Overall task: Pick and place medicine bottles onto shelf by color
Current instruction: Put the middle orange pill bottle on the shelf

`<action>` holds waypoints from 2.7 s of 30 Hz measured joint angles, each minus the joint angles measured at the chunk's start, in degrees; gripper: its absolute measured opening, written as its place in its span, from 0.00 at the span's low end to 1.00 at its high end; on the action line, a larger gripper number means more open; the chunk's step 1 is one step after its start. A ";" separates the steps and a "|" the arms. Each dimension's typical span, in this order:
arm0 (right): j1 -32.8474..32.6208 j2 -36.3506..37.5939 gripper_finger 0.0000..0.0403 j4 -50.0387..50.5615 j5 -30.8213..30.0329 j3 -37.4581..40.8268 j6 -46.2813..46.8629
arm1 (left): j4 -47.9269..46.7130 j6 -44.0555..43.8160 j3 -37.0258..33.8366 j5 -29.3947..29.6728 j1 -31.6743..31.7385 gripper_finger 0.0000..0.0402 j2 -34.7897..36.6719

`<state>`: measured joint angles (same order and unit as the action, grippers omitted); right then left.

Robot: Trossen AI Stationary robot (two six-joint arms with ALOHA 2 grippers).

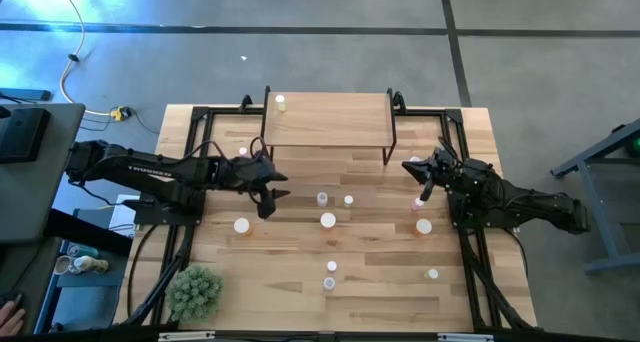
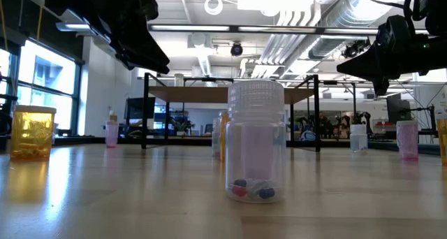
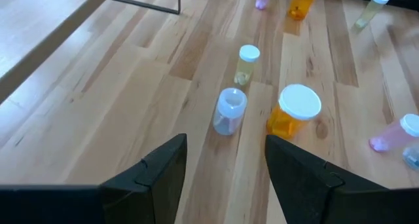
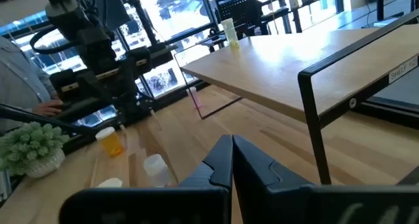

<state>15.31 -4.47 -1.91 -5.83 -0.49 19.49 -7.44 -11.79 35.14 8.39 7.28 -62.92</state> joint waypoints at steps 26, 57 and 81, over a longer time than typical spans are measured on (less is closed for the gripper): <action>0.00 -8.53 0.45 -0.03 3.94 -11.93 -0.31 | 1.41 -0.02 0.01 0.86 0.25 0.49 -0.04; -7.42 -40.51 0.46 -0.03 8.67 -30.06 -5.93 | 1.33 -0.02 0.02 1.05 0.17 0.49 -0.07; -11.63 -55.25 0.46 -9.81 7.53 -31.77 -7.12 | 1.38 0.00 0.02 1.33 0.19 0.49 -0.07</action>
<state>3.68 -59.72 -11.72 1.69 -32.26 12.37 -6.07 -11.79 35.16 9.72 7.46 -62.98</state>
